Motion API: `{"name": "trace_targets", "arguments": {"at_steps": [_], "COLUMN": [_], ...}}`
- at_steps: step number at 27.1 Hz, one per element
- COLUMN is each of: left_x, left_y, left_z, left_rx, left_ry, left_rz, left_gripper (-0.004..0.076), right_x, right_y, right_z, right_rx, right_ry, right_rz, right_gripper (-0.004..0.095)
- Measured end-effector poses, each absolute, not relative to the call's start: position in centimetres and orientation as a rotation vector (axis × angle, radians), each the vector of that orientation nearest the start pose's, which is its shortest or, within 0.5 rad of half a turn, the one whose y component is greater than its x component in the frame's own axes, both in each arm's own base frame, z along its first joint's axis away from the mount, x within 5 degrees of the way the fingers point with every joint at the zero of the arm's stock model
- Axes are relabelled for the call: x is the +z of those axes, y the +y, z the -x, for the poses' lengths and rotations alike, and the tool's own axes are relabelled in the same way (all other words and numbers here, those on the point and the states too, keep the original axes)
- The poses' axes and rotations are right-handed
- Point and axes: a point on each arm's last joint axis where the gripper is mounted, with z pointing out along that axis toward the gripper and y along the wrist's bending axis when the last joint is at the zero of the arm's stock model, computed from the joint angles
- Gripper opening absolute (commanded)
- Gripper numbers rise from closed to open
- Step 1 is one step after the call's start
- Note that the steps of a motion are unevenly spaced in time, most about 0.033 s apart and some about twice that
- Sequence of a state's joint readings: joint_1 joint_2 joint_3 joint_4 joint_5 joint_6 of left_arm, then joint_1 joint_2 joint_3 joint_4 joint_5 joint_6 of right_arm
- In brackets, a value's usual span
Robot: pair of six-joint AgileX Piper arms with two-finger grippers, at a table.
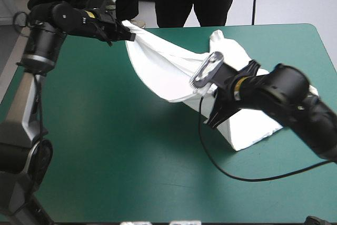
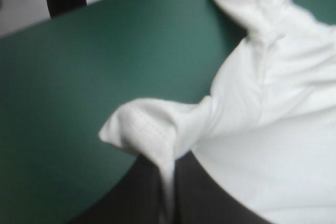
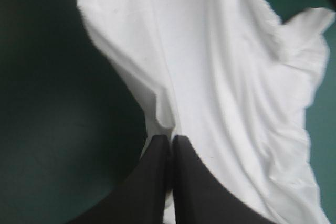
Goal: Fold the cloth
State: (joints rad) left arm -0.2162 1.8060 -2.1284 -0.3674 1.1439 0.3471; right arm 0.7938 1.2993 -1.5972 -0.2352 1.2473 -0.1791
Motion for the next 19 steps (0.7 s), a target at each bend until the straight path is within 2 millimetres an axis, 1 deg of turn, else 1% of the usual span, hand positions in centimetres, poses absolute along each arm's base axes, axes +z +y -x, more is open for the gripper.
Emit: {"name": "trace_targets", "arguments": {"at_steps": [1, 4, 8, 9, 10, 13, 14, 18, 19], "left_x": [47.1, 51.2, 56.3, 57.2, 58.6, 61.3, 63.1, 65.9, 66.9], "left_y": [-11.0, -10.2, -9.1, -8.9, -8.6, -8.0, -7.6, -6.7, -6.2], "left_z": [-36.0, -32.6, -28.0, -27.1, -25.7, -22.9, -20.8, -16.7, -14.6], "left_rx": [-0.387, -0.367, -0.342, -0.339, -0.338, -0.336, -0.329, -0.31, -0.298], "left_ry": [2.119, 1.981, 1.781, 1.743, 1.688, 1.564, 1.471, 1.317, 1.252], "left_rz": [-0.617, -0.595, -0.563, -0.557, -0.551, -0.531, -0.515, -0.498, -0.496], "left_gripper": [-0.0017, -0.0017, -0.0017, -0.0017, -0.0017, -0.0017, -0.0017, -0.0017, -0.0017], "right_x": [46.9, 51.3, 56.2, 57.5, 58.7, 61.6, 63.1, 65.2, 66.0], "right_y": [15.0, 12.5, 9.8, 9.2, 8.5, 6.4, 5.1, 3.0, 2.2], "right_z": [-18.2, -16.9, -15.0, -14.3, -13.6, -11.7, -10.3, -8.1, -7.2], "right_rx": [-0.007, 0.032, 0.066, 0.074, 0.08, 0.09, 0.099, 0.124, 0.141], "right_ry": [2.093, 1.984, 1.836, 1.794, 1.751, 1.639, 1.572, 1.458, 1.4], "right_rz": [1.051, 0.907, 0.761, 0.721, 0.685, 0.591, 0.53, 0.437, 0.407], "right_gripper": [-0.0018, -0.0018, -0.0018, -0.0018, -0.0018, -0.0018, -0.0017, -0.0017, -0.0017]}}
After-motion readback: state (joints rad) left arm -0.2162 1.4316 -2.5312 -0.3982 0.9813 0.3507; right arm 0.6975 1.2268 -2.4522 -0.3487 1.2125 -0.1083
